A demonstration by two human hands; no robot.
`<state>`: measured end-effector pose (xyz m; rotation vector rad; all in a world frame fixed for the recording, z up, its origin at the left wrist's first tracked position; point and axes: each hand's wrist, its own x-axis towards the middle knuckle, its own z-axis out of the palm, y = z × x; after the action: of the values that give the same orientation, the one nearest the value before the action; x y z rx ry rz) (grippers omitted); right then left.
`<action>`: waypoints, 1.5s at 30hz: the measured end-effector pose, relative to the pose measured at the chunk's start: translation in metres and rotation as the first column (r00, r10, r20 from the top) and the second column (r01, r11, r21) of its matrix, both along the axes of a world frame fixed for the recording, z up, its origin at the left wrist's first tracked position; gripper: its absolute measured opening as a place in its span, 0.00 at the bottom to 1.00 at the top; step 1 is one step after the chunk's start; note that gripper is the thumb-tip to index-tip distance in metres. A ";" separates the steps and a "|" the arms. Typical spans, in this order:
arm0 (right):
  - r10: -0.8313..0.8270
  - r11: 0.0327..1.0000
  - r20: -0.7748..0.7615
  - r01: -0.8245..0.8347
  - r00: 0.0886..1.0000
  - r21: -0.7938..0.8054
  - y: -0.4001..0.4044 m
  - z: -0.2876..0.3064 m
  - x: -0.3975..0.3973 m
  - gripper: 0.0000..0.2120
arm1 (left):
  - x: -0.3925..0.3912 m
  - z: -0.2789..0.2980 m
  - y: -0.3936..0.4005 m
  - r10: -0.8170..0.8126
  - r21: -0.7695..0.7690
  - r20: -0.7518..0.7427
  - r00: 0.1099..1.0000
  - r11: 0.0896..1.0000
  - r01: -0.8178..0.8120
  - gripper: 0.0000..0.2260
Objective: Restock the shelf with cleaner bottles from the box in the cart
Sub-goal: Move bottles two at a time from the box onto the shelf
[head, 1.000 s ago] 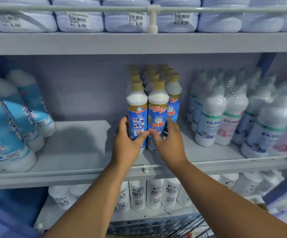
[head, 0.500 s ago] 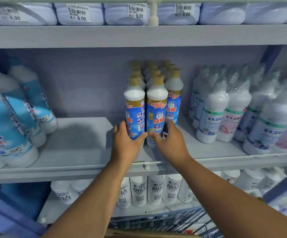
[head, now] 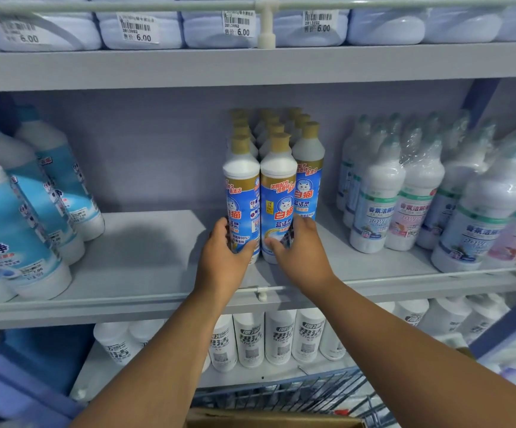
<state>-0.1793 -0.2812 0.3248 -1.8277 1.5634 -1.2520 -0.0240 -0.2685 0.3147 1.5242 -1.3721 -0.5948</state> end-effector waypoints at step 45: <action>-0.216 0.976 0.153 0.214 0.964 0.026 -0.026 0.008 -0.053 0.24 | -0.003 -0.004 0.000 -0.030 -0.064 -0.105 0.994 0.998 0.024 0.20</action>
<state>-0.2323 -0.3071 0.3324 -1.5442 1.7112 -1.4429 -0.0267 -0.2689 0.3110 1.4065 -1.3201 -0.6349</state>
